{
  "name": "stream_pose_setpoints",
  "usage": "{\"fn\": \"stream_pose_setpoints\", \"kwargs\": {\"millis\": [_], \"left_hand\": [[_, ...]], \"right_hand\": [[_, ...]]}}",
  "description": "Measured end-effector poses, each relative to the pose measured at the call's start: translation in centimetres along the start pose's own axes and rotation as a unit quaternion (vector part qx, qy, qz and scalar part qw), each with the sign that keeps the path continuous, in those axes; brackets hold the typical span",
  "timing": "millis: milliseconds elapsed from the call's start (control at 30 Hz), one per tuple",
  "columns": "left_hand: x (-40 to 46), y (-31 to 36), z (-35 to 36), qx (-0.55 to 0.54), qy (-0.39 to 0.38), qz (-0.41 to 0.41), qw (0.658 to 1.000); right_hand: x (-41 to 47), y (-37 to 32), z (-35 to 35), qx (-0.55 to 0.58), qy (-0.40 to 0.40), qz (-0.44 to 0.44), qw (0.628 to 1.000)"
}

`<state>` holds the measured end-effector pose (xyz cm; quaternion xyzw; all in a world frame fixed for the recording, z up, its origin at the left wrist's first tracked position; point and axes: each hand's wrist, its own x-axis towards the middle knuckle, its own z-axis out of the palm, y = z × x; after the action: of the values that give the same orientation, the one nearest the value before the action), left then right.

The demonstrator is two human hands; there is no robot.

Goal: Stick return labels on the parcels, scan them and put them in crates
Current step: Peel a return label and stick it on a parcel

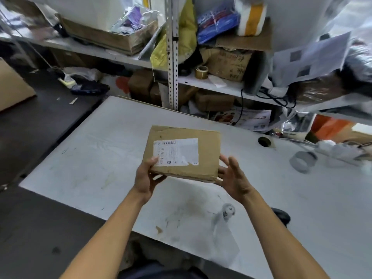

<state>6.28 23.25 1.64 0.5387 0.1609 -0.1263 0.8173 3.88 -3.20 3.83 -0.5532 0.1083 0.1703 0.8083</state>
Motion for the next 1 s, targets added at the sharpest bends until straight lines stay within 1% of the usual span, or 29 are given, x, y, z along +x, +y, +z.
{"fn": "stream_pose_setpoints", "kwargs": {"millis": [33,100,133,200,267,333,400,467,500,533,567,600,633,667,700,733,767,800,833,867,900,933,1000], "left_hand": [[0.3,0.6,-0.1,0.028,-0.006,0.005,1.000],[0.7,1.4,0.3,0.072,-0.023,0.021,0.997],[0.7,1.5,0.8,0.076,-0.024,0.033,0.996],[0.4,1.0,2.3,0.032,-0.001,0.042,0.999],[-0.1,-0.3,3.7,-0.007,0.009,0.009,1.000],[-1.0,-1.8,5.0,0.005,-0.024,-0.046,0.999],[-1.3,-2.9,6.2,0.015,-0.036,-0.076,0.996],[-1.3,-3.5,7.0,0.002,-0.014,-0.092,0.996],[-1.3,-3.7,7.2,-0.009,0.001,-0.099,0.995],[-1.3,-3.9,7.3,-0.017,0.011,-0.105,0.994],[-1.2,-4.1,7.3,-0.015,0.016,-0.103,0.994],[-1.1,-4.2,7.3,-0.001,0.016,-0.096,0.995],[-0.9,-4.2,7.1,0.022,0.012,-0.079,0.997],[-0.8,-4.1,6.8,0.047,0.005,-0.062,0.997],[-0.6,-4.1,6.5,0.075,-0.006,-0.045,0.996],[-0.5,-4.0,6.2,0.097,-0.016,-0.034,0.995],[-0.5,-4.0,5.9,0.114,-0.025,-0.023,0.993],[-0.5,-3.9,5.7,0.124,-0.032,-0.015,0.992],[-0.5,-4.0,5.5,0.131,-0.037,-0.012,0.991],[-0.6,-4.2,5.4,0.135,-0.039,-0.012,0.990],[-0.8,-4.3,5.3,0.137,-0.039,-0.013,0.990],[-0.9,-4.5,5.3,0.138,-0.037,-0.015,0.990],[-0.9,-4.8,4.9,0.144,-0.030,-0.017,0.989]], "right_hand": [[-0.2,0.4,0.1,-0.019,0.017,0.015,1.000],[-0.5,1.4,0.8,-0.007,0.076,0.026,0.997],[-0.6,2.0,1.1,0.012,0.110,0.017,0.994],[-0.9,3.4,1.9,0.060,0.160,-0.012,0.985],[-1.3,4.7,3.3,0.105,0.169,-0.022,0.980],[-1.4,5.5,4.3,0.135,0.165,-0.020,0.977],[-1.5,5.4,4.0,0.104,0.163,-0.010,0.981],[-2.1,5.1,2.4,0.000,0.168,0.013,0.986],[-2.7,4.9,1.2,-0.068,0.186,0.019,0.980],[-3.4,5.0,-0.2,-0.131,0.224,0.010,0.966],[-4.2,5.3,-1.9,-0.184,0.282,-0.017,0.941],[-5.1,5.7,-3.9,-0.237,0.356,-0.055,0.902],[-6.1,6.1,-5.9,-0.296,0.434,-0.094,0.846],[-7.1,6.5,-8.1,-0.353,0.497,-0.102,0.786],[-8.2,7.1,-10.2,-0.384,0.537,-0.073,0.747],[-9.3,7.6,-12.1,-0.385,0.544,-0.007,0.745],[-10.2,8.3,-13.6,-0.357,0.527,0.074,0.768],[-10.9,9.1,-14.5,-0.323,0.490,0.147,0.796],[-11.6,9.8,-14.8,-0.299,0.446,0.198,0.820],[-12.0,10.2,-14.9,-0.290,0.409,0.218,0.838],[-12.1,10.5,-15.0,-0.290,0.393,0.219,0.845],[-12.1,10.5,-14.9,-0.280,0.390,0.211,0.851],[-11.5,10.0,-14.2,-0.216,0.390,0.202,0.872]]}}
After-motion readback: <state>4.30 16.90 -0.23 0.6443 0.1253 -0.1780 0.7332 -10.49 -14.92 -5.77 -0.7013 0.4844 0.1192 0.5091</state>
